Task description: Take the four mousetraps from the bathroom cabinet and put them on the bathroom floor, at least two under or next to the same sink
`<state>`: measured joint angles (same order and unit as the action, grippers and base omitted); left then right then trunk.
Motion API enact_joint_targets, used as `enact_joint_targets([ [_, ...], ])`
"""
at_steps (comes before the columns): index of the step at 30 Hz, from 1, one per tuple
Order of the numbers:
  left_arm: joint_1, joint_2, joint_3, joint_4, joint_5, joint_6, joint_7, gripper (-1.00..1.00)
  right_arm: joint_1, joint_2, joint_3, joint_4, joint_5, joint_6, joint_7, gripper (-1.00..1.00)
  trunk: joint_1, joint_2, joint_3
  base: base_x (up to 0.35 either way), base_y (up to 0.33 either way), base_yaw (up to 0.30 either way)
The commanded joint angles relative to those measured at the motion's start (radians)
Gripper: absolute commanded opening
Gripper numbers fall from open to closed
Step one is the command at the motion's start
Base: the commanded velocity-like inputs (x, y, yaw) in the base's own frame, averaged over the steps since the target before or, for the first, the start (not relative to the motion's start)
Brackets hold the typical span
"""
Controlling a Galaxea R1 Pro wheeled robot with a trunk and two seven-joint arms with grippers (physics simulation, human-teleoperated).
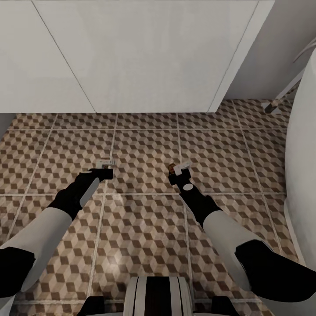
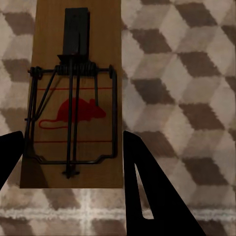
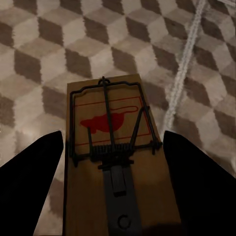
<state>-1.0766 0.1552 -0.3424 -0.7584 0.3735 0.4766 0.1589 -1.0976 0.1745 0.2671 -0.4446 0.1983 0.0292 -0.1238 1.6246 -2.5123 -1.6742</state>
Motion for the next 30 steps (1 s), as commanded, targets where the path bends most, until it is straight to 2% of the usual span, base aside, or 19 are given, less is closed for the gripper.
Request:
enact_joint_targets([
  [1,0.0,0.003,-0.006,-0.002,0.009,0.004,0.007,-1.0,-0.001,0.0,0.004,0.0,0.009,0.003,-0.006,-1.0,0.0,-0.001,-0.006,0.0,0.0,0.0],
  [25,0.003,0.013,-0.007,-0.002,0.009,0.002,0.005,-1.0,-0.001,0.0,0.003,0.003,0.006,0.001,-0.001,-1.0,0.011,-0.006,-0.137,0.0,0.0,0.0],
  [30,0.005,0.017,-0.007,0.004,0.009,-0.001,0.005,-1.0,-0.001,0.0,0.003,0.003,0.006,-0.015,0.0,-1.0,0.011,-0.006,-0.14,0.0,0.0,0.0],
])
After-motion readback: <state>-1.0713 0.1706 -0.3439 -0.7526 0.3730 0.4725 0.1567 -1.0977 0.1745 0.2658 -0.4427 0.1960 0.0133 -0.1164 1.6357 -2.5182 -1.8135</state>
